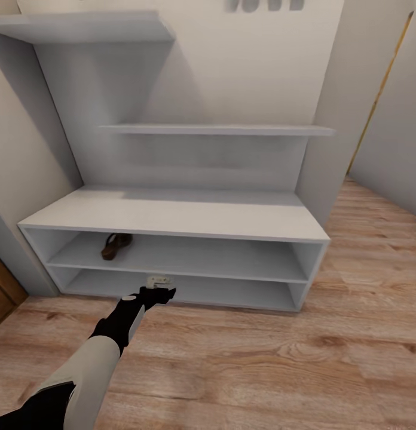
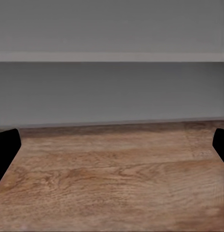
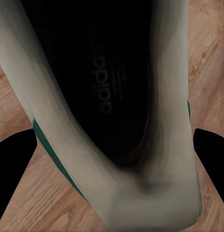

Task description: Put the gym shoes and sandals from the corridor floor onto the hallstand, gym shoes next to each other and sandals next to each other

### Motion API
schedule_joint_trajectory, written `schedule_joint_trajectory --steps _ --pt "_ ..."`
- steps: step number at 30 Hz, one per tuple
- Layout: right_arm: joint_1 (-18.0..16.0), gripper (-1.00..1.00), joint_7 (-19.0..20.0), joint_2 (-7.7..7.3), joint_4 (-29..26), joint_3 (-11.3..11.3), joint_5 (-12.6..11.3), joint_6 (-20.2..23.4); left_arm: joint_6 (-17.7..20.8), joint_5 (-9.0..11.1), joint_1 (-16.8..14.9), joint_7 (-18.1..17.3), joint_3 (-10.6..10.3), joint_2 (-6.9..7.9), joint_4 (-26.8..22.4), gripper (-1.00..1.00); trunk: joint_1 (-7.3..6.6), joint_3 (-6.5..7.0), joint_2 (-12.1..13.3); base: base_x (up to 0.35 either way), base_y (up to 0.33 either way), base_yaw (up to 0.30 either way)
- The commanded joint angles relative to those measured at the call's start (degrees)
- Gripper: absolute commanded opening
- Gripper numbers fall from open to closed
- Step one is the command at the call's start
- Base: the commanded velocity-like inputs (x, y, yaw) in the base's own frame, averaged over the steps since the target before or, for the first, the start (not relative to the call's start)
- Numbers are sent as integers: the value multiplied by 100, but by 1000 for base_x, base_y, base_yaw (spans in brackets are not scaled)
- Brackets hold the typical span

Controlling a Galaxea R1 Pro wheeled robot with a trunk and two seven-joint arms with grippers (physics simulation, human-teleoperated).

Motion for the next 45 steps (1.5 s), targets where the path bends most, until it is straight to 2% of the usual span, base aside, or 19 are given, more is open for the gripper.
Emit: schedule_joint_trajectory --steps 1,18,27,45 --pt "-5 -100 56 -3 -4 -5 64 23 35 -42 -2 -47 48 -7 -12 100 -3 -5 -3 -174 -86 0" --pt "-7 -100 49 -1 -7 -5 64 23 35 -35 -4 -47 52 -6 -10 100 -3 63 -3 -42 -10 -63" --pt "-6 -100 49 -1 -7 -5 64 23 34 -41 -2 -47 49 -9 -9 100 -3 65 -3 -218 130 -6" --pt "-8 -100 47 -2 -7 -5 64 23 34 -42 -2 -47 48 -15 -9 100 -3 65 -3 -142 9 0"
